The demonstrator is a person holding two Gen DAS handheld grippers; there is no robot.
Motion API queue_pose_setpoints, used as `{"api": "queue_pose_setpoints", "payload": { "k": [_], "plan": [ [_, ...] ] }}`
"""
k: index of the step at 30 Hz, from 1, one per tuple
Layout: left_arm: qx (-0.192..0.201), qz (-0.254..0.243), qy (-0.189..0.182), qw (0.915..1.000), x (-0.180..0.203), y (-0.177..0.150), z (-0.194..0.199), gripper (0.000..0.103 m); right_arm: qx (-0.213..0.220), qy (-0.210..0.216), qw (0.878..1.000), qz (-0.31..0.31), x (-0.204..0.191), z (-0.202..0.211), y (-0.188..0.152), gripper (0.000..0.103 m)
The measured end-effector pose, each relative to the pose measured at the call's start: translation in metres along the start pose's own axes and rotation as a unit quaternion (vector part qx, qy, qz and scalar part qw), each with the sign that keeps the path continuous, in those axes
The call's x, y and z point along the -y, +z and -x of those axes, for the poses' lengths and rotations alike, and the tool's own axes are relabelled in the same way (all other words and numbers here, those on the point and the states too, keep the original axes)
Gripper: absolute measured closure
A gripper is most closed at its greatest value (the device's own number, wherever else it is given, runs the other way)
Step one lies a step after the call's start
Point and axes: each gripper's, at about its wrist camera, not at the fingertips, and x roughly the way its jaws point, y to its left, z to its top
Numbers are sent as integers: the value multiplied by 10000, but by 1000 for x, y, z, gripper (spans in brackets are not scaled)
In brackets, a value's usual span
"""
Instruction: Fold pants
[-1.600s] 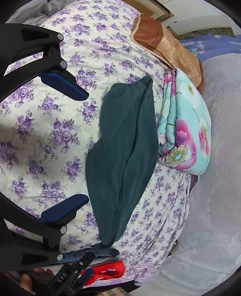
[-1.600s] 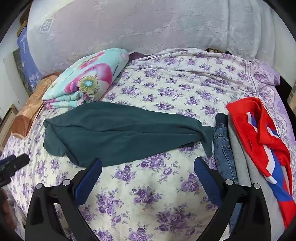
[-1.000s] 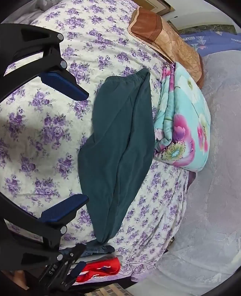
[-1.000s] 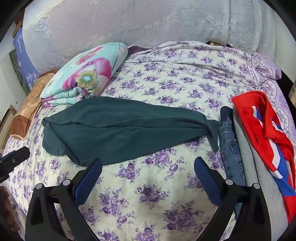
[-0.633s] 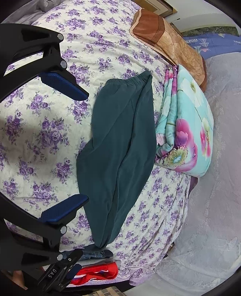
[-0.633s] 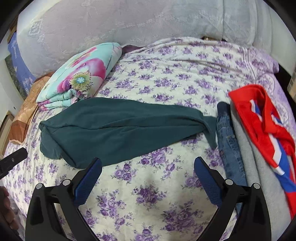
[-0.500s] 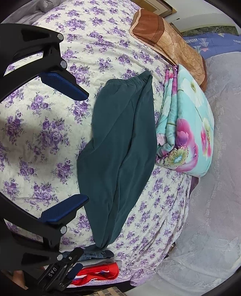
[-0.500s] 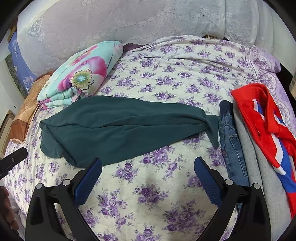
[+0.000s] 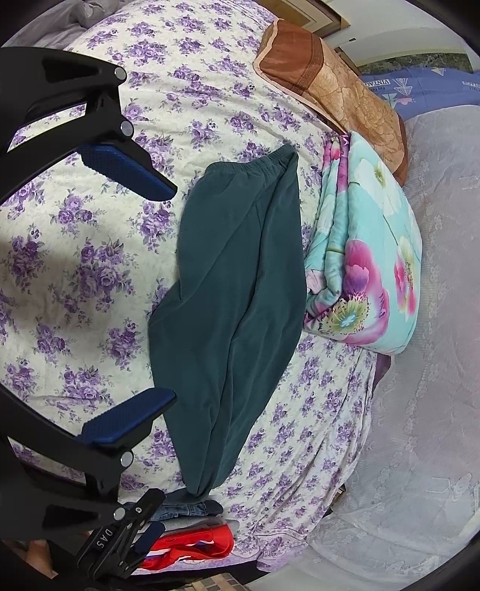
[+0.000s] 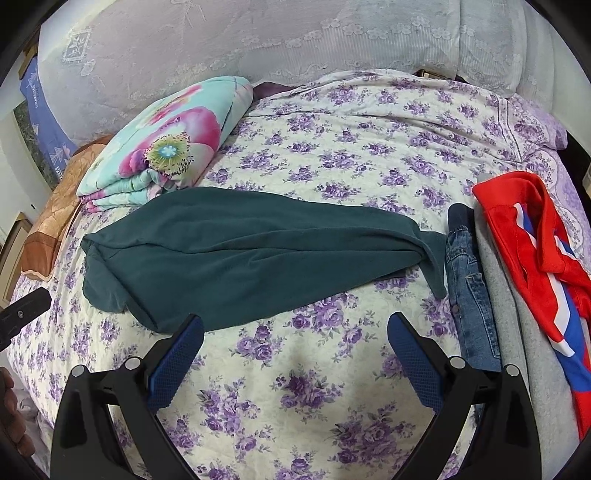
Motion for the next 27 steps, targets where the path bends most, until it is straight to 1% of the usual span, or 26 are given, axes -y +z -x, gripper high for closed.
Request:
{"api": "queue_pose_setpoints", "payload": {
  "k": [23,27],
  "plan": [
    [-82,79,-3,9999,-4,-1,-7,5,-73,-40,10000,-6,-2,-9,-2,3],
    [-128,131,11,9998,-9,-1,-14,5,-101,-75,9999,-19,1,-12,-3,3]
  ]
}}
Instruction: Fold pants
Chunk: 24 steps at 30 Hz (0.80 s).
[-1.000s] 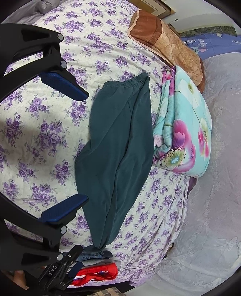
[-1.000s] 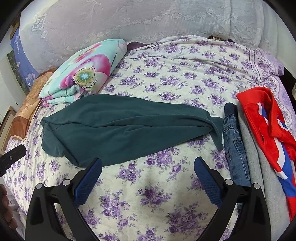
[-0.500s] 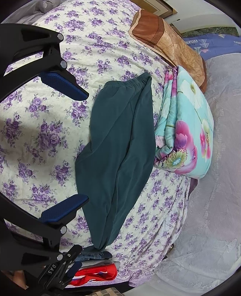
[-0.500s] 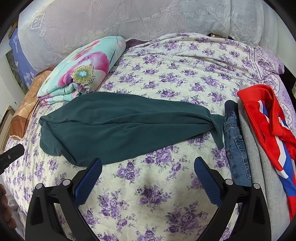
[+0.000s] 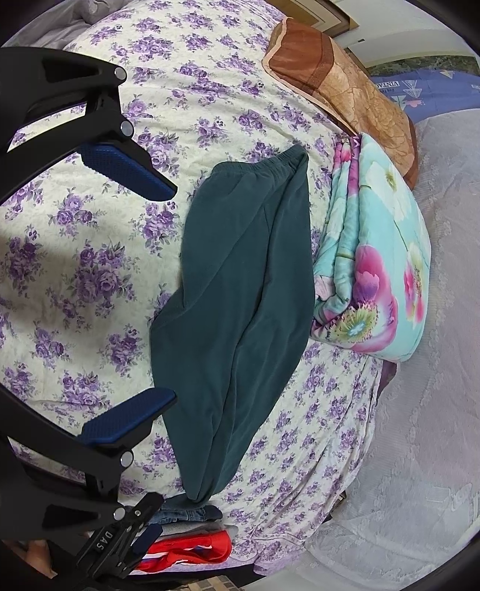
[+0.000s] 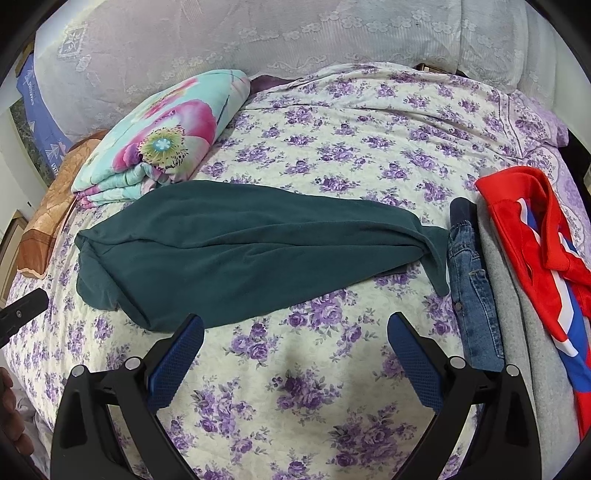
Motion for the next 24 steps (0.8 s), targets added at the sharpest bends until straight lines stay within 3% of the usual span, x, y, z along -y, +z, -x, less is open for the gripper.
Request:
{"api": "queue_pose_setpoints", "payload": {
  "k": [24],
  "plan": [
    [-285,205,-14,9994,-12,1,-24,5,-146,-4,9999,6,-1,-15,4,3]
  ]
}}
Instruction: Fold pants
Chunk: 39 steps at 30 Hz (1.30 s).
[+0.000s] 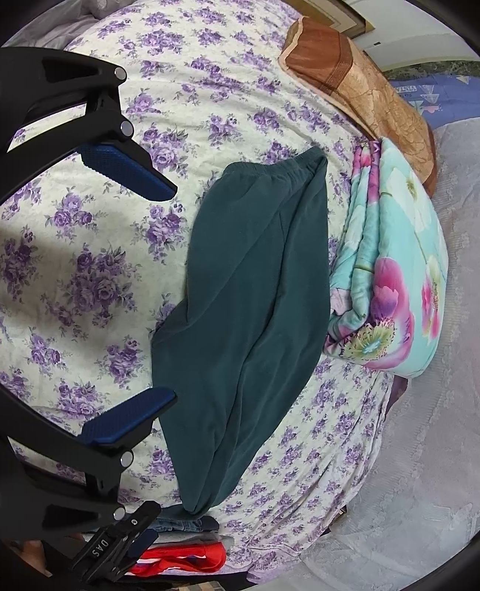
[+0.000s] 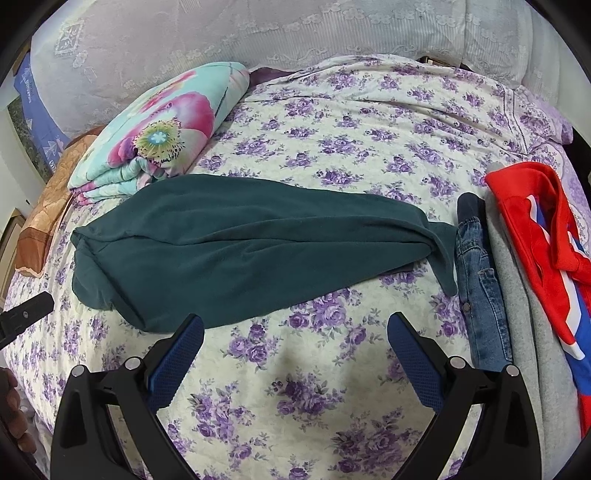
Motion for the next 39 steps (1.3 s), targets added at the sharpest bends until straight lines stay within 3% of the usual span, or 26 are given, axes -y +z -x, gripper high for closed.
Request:
{"api": "queue_pose_setpoints", "payload": {
  "k": [3,6,8,12,14,20,23,24,26,28,30,32,34,36,37,39],
  "plan": [
    [-363,375,-407,9978,-16,4,-17,5,-66,-8,10000,-30,2,-4,-3,3],
    [-793,1181,-645,9877,-54,8,-39,9,-118,-12,9999,-33,5,-9,-6,3],
    [-910,1633,-556,9808,-82,10,-49,20,-151,-22,9999,-58,7,-12,-9,3],
    [-969,2079,-291,9729,-120,15,-61,22,-300,14,9994,-181,11,-22,-12,3],
    [-1062,2178,-383,9694,-123,16,-69,22,-349,42,9991,-239,13,-26,-11,3],
    [-1598,2270,-885,9566,-95,10,-114,35,-329,76,9993,-156,11,-29,-4,3],
    [-1562,2870,-1127,9384,-102,14,-139,39,-345,57,9993,-133,11,-30,-2,3],
    [-1568,3028,-1166,9328,-105,15,-146,55,-364,57,9992,-133,11,-31,-1,3],
    [-1524,3225,-1084,9279,-113,19,-152,98,-401,87,9991,-121,11,-32,-2,3],
    [-1346,3223,-826,9334,-121,22,-140,99,-387,108,9992,-70,11,-32,-2,3],
    [-1047,3135,-116,9437,-131,26,-109,99,-393,95,9992,1,11,-33,-3,3],
    [-491,3018,120,9520,-143,25,-60,99,-428,55,9991,60,15,-34,-4,3],
    [-233,2834,391,9579,-159,22,-22,99,-440,3,9990,18,24,-36,-6,3],
    [-94,2895,680,9547,-178,15,-2,99,-547,-32,9984,-129,37,-41,-7,3],
    [-4,2917,1014,9511,-190,10,4,98,-636,-39,9974,-325,47,-46,-8,3],
    [-156,3024,1185,9457,-212,-1,-3,98,-680,-37,9943,-825,69,-55,-9,3]
  ]
}}
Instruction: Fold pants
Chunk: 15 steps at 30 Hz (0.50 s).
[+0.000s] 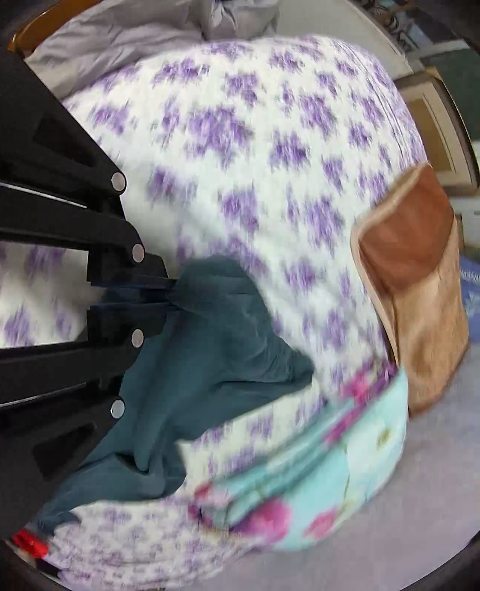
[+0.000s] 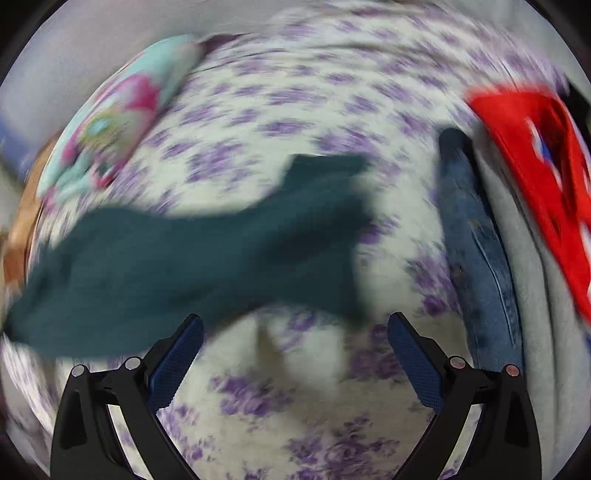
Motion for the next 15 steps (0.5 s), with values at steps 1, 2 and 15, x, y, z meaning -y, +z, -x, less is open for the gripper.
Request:
{"api": "queue_pose_setpoints", "payload": {
  "k": [1,2,15],
  "plan": [
    [-111,94,-73,9999,-4,-2,-4,97,-57,8,9993,-373,14,-6,4,3],
    [-225,165,-179,9994,-5,-3,-9,95,-139,102,9973,-709,25,-11,6,3],
    [123,-617,127,9979,9,-27,-9,37,-781,1048,9826,-1319,30,-51,2,96]
  ]
}}
